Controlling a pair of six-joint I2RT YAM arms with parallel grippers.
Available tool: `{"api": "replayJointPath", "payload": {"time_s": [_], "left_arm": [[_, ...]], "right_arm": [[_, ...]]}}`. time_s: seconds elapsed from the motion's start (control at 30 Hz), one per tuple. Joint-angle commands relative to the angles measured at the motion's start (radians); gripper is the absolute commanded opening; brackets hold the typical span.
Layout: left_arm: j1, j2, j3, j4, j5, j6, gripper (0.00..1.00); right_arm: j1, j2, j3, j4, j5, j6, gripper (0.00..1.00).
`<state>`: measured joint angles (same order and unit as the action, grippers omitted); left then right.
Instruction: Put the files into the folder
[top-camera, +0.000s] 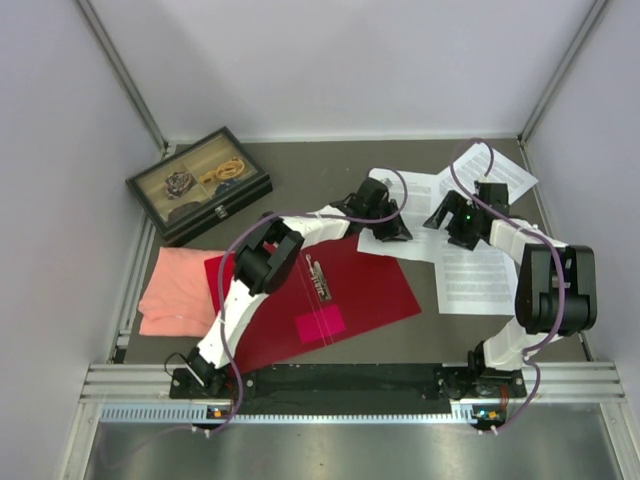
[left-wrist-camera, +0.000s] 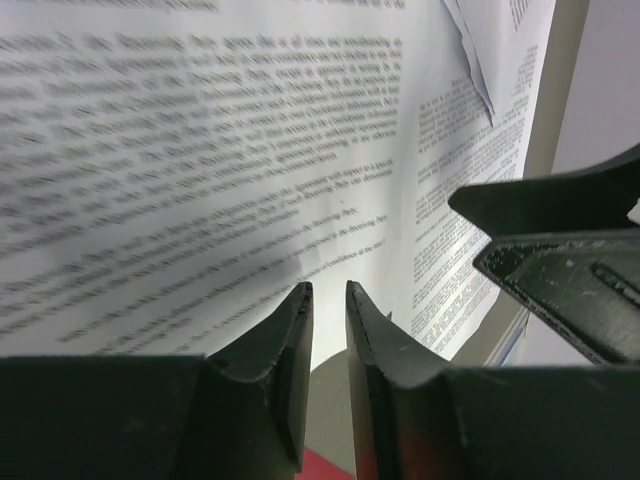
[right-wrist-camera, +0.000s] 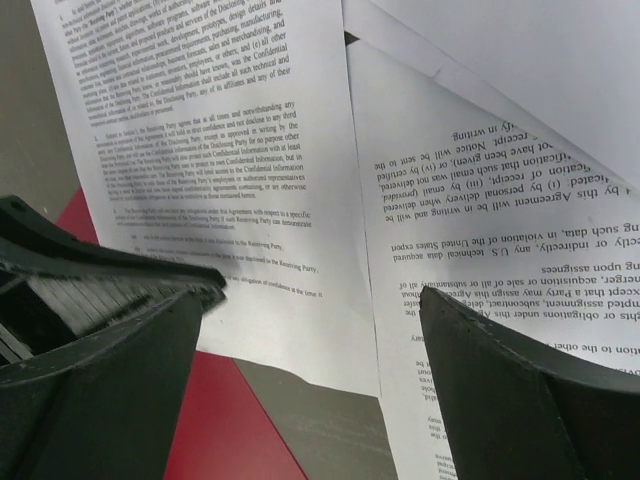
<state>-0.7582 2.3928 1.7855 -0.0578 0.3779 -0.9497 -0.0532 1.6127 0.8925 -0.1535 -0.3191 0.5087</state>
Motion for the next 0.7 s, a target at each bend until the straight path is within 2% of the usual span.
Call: {"api": "replayJointPath", "payload": {"time_s": [0.0,0.23,0.4,0.67], "left_arm": [[0.057,-0.028,0.012,0.024,-0.013,-0.001,0.24],[0.076,0.025,0.000,-0.028,-0.024,-0.027,0.18],[0.074,0.017,-0.092,0.016,-0.025,-0.058,0.17],[0.076,0.022,-0.107,0.019,-0.017,-0.060,0.16]], "right_arm": [[0.010,-0.013,0.025,-0.015,-0.009,-0.036,0.89],[0.042,0.055,0.040,-0.008,0.005,-0.044,0.87],[0.079,0.096,0.052,-0.006,0.026,-0.041,0.87],[0.116,0.142,0.063,0.028,-0.015,-0.010,0.88]]}}
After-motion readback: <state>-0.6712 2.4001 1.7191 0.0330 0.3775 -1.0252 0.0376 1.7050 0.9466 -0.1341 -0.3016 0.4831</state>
